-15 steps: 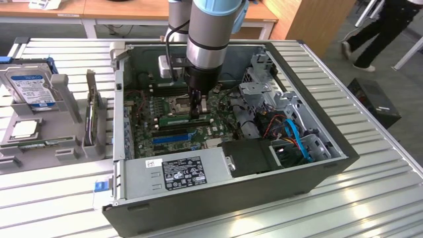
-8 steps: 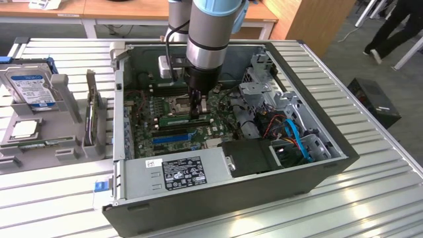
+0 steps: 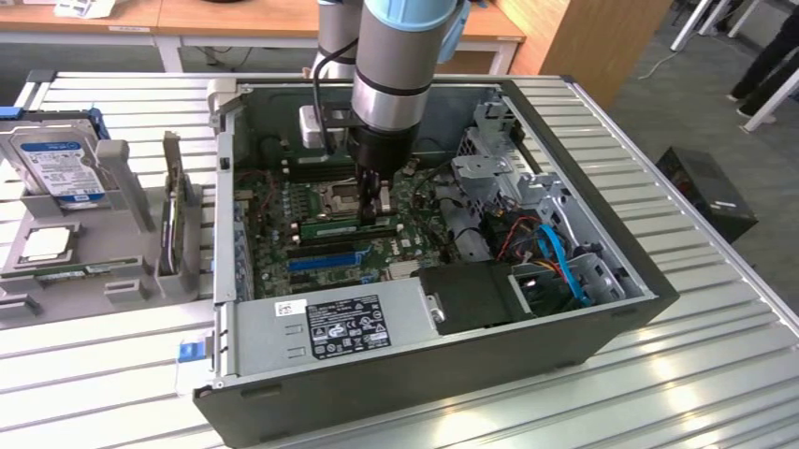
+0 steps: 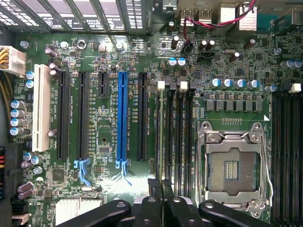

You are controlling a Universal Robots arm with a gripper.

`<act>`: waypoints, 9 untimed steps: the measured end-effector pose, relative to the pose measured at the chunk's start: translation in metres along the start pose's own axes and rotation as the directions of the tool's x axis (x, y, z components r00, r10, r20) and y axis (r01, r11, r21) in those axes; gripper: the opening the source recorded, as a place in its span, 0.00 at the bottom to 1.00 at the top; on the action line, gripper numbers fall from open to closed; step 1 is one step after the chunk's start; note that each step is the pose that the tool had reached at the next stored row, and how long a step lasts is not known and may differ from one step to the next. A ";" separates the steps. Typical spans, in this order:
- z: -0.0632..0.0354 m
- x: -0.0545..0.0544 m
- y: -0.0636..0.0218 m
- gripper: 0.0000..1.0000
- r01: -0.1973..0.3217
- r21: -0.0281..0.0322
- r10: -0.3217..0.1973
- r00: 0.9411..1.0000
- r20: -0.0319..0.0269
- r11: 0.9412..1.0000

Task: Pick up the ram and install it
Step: 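Insert the ram into the slot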

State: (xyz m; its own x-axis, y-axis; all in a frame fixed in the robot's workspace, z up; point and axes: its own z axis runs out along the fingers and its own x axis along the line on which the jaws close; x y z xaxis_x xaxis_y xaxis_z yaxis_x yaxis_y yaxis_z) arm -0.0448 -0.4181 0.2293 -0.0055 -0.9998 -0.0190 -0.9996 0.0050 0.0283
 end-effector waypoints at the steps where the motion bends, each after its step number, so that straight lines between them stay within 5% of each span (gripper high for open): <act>1: 0.0000 0.000 0.0000 0.12 0.000 0.000 0.000 1.000 0.000 1.000; 9: -0.0024 0.000 0.0000 0.12 0.000 -0.001 0.000 1.000 0.000 1.000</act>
State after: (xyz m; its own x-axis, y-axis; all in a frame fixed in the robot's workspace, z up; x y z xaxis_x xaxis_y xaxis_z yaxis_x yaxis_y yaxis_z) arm -0.0448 -0.4181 0.2317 -0.0056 -0.9998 -0.0191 -0.9996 0.0050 0.0295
